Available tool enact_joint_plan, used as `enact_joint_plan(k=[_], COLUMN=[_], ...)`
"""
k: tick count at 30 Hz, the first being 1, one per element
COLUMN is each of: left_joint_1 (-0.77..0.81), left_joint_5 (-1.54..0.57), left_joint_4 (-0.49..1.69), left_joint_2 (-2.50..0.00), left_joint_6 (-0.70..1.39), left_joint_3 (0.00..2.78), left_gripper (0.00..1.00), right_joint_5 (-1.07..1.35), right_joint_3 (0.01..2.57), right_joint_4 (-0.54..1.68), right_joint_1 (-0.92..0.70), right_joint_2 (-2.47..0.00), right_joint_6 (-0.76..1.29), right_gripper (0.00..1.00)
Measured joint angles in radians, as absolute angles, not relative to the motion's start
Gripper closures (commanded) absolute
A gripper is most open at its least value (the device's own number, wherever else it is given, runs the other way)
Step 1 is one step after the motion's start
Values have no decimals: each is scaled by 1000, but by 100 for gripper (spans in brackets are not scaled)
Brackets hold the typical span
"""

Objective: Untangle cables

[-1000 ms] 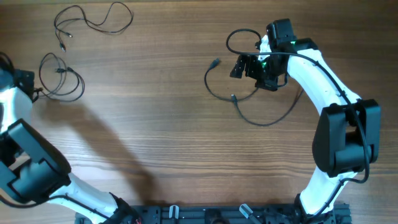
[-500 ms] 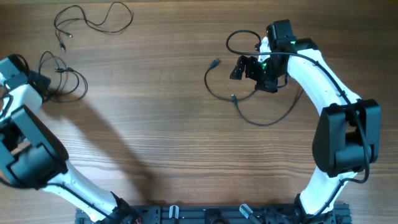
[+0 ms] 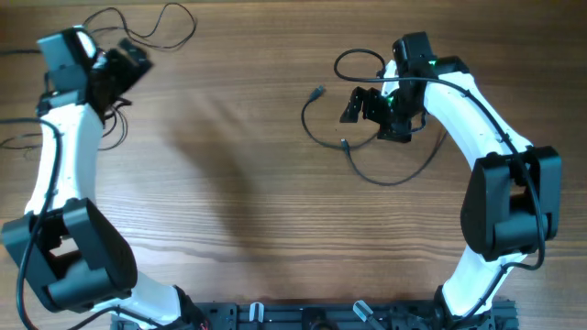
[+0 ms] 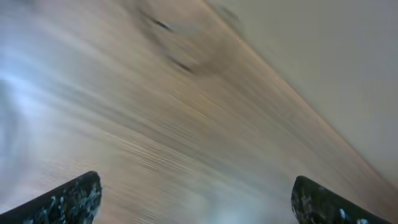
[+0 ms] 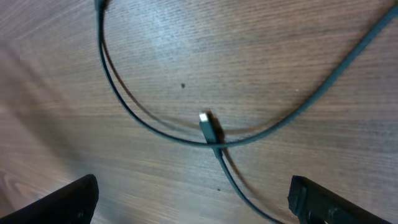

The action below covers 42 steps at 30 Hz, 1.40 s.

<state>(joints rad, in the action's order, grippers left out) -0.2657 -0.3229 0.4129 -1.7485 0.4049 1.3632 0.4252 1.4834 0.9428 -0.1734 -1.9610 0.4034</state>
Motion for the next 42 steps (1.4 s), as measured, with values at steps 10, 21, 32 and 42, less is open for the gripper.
enact_joint_plan(k=[10, 21, 32, 42], left_joint_1=[39, 224, 224, 224], left_joint_5=[-485, -229, -221, -220], left_joint_4=[577, 630, 630, 630], left_joint_2=[-1750, -1750, -1750, -1750], left_joint_6=[405, 404, 404, 405], left_joint_3=[1364, 1363, 1363, 1363], left_gripper=[0, 0, 0, 0], right_joint_5=[165, -83, 56, 132], right_joint_3=[1483, 1481, 1481, 1483], right_joint_4=[973, 573, 586, 556], right_joint_1=[19, 159, 198, 198], right_joint_2=[-1778, -1828, -2054, -2140], right_joint_6=[488, 322, 35, 4], right_gripper=[0, 0, 6, 64])
